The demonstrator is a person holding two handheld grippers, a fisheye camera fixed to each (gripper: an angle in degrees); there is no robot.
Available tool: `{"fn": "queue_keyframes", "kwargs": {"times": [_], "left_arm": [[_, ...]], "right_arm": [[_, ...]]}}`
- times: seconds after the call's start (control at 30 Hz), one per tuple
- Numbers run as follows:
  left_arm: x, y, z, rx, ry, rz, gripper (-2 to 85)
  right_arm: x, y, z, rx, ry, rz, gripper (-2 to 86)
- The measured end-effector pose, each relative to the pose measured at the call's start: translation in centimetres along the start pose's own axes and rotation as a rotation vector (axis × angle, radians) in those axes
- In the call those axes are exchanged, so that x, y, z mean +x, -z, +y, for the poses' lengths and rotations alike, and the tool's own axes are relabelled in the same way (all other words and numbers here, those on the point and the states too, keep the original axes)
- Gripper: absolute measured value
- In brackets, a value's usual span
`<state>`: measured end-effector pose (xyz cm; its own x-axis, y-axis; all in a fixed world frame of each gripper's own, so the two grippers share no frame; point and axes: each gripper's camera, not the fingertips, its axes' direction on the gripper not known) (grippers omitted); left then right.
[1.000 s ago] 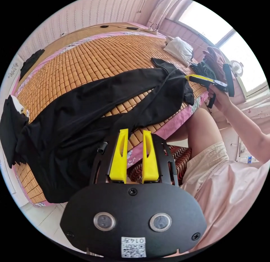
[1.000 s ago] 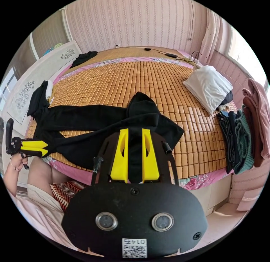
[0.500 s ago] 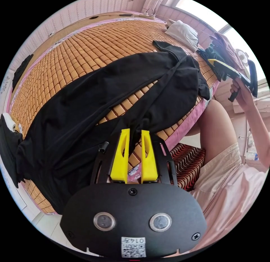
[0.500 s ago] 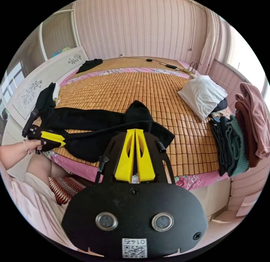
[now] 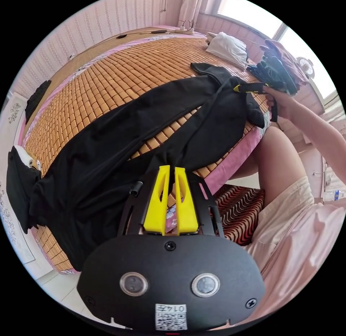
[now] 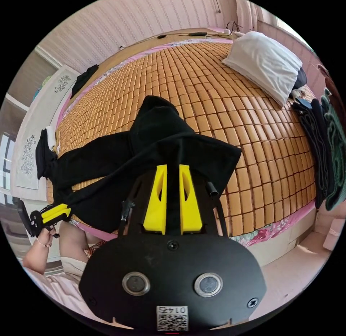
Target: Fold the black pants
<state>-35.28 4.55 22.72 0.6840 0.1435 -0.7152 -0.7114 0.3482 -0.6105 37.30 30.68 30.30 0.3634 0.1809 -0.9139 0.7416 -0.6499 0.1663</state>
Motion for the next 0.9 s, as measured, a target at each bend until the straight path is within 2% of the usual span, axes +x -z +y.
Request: {"fn": "queue_keyframes", "kwargs": {"times": [0.1,0.3,0.4,0.47,0.5,0.6,0.73,0.9], "left_arm": [[-0.3,0.7,0.1,0.023,0.006,0.025,2.7],[-0.2,2.5,0.6,0.102,-0.05,0.082,3.0],[-0.2,2.4,0.8,0.113,-0.077,0.17,3.1],[-0.2,1.7,0.9,0.093,-0.07,0.206,3.0],[-0.2,1.5,0.9,0.086,-0.068,0.207,3.0],[-0.5,1.9,0.7,0.082,-0.064,0.23,3.7],[-2.0,3.2,-0.3,0.107,-0.038,0.179,4.7],[-4.6,3.0,-2.7,0.123,0.072,0.056,5.5]], "right_arm": [[0.7,2.4,0.4,0.062,0.03,-0.055,0.7],[2.5,12.7,8.5,0.396,0.186,-0.128,-0.1],[5.1,13.6,13.0,0.334,0.135,-0.06,1.2],[7.7,11.9,15.4,0.155,0.018,0.021,3.9],[8.4,11.7,15.8,0.126,-0.018,0.05,4.0],[10.0,13.2,16.4,0.166,-0.123,0.16,5.0],[6.1,13.9,11.3,0.274,0.103,0.235,7.1],[-1.5,8.9,2.8,0.23,0.392,0.091,12.9]]}}
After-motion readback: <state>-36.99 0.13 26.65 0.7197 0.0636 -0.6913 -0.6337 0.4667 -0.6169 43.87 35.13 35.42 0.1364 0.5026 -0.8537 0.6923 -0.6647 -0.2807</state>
